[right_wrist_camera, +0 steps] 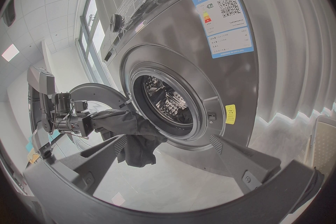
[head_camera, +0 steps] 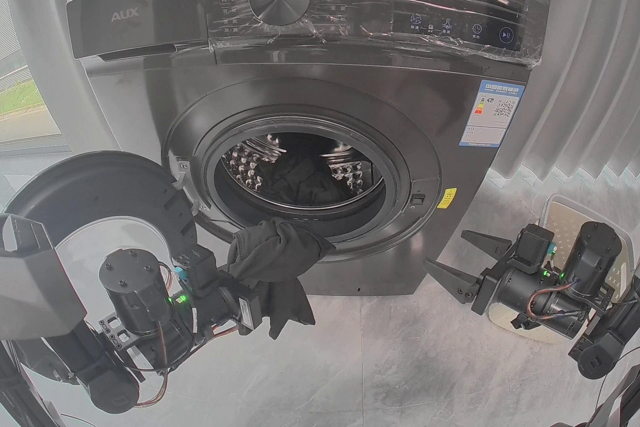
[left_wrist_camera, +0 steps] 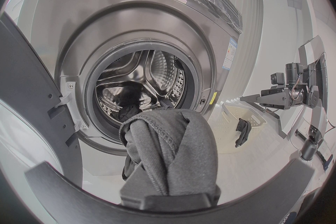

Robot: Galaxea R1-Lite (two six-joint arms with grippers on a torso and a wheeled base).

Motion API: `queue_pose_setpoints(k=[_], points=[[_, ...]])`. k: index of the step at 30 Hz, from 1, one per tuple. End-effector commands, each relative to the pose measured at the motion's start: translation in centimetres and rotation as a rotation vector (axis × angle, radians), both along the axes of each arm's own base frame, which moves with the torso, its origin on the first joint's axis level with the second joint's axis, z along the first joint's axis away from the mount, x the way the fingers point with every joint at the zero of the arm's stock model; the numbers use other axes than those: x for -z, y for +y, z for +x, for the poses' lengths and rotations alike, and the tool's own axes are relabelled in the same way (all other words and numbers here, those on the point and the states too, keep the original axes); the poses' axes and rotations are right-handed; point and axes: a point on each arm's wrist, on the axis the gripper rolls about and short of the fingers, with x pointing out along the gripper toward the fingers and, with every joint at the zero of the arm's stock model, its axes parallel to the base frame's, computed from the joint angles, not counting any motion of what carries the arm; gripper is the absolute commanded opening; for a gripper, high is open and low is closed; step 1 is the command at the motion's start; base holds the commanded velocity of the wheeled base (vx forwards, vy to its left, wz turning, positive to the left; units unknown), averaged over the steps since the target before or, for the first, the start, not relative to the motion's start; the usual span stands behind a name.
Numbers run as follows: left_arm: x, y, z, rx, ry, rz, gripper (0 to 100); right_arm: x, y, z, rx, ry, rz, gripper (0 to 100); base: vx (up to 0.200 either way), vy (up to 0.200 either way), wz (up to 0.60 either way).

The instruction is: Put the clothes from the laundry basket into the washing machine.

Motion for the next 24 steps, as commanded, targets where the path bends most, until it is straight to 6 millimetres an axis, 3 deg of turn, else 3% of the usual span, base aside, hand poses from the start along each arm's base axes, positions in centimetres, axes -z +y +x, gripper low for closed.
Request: queue_pose_setpoints(k=[1, 10, 13, 24], points=[[0.1, 0.0, 0.0, 0.000, 0.004, 0.003, 0, 0.0, 0.0, 0.0, -0.003, 0.001, 0.000, 100, 0.000, 0.000, 0.00], [-0.3, -0.2, 0.0, 0.008, -0.031, 0.023, 0, 0.0, 0.4, -0.3, -0.020, 0.003, 0.000, 100, 0.000, 0.000, 0.00], [-1.2, -1.6, 1.9, 0.011, -0.095, 0.000, 0, 0.2, 0.7, -0.6, -0.036, 0.010, -0.004, 100, 0.000, 0.000, 0.00], [-0.5, -5.7, 5.4, 0.039, -0.090, -0.145, 0, 0.6, 0.3, -0.9, -0.029, 0.030, -0.017, 100, 0.000, 0.000, 0.00]])
